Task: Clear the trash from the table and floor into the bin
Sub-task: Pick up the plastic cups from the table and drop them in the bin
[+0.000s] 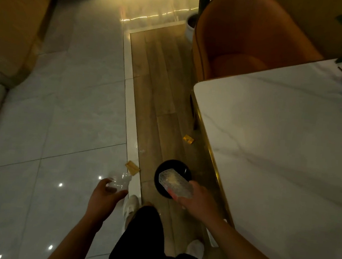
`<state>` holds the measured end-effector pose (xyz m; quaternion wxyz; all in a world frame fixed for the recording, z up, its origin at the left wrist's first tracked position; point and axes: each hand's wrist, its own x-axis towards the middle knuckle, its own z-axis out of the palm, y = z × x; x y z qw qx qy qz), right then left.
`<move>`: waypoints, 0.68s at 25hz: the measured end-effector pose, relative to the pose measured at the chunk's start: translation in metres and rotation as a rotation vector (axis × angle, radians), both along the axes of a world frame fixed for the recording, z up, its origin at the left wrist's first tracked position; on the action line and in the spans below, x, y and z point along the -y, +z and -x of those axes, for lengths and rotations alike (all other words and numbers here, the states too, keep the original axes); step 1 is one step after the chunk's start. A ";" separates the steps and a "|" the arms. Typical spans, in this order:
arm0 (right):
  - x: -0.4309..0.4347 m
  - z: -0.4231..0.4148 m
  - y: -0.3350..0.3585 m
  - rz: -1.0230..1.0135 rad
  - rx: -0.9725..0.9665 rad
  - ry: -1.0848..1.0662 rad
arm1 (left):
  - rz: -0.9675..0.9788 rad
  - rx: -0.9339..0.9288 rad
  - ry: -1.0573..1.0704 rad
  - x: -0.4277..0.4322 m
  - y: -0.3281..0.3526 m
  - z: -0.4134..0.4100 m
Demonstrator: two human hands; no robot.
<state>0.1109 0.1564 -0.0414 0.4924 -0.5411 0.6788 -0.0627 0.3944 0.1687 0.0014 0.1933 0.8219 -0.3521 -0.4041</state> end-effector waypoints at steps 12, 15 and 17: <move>0.101 -0.069 -0.145 -0.442 -0.094 -0.343 | -0.380 -0.031 -0.480 0.178 -0.174 -0.021; 0.120 -0.084 -0.195 -0.518 -0.160 -0.396 | -0.425 -0.032 -0.521 0.209 -0.234 -0.022; 0.132 -0.085 -0.227 -0.518 -0.195 -0.373 | -0.425 -0.014 -0.555 0.217 -0.270 -0.013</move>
